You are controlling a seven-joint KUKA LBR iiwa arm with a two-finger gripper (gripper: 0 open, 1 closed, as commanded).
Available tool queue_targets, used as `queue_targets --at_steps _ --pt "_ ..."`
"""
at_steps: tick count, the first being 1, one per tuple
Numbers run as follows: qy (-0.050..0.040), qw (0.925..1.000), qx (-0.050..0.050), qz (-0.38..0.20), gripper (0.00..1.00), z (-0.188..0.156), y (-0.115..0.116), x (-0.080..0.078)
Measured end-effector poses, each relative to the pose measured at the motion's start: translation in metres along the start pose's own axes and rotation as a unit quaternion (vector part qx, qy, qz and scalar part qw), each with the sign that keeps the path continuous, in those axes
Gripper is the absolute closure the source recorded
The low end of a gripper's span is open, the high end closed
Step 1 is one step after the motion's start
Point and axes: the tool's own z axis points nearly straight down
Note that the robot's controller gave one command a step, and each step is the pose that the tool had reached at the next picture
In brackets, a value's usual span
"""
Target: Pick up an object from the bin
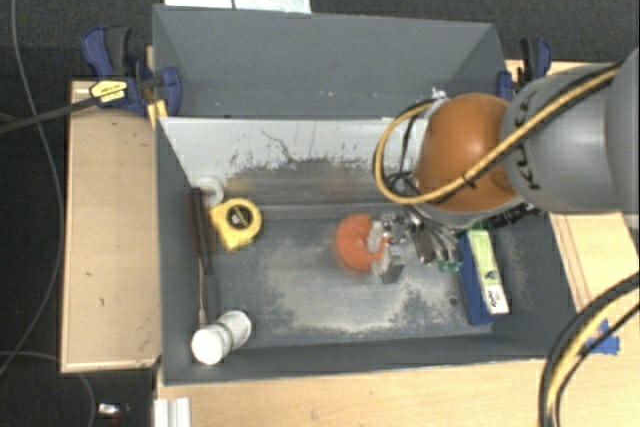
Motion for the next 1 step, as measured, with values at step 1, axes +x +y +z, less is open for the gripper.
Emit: queue_targets --at_steps 1 --pt "0.0000 1.0000 0.000 0.001 1.00 0.0000 0.0000 0.0000"
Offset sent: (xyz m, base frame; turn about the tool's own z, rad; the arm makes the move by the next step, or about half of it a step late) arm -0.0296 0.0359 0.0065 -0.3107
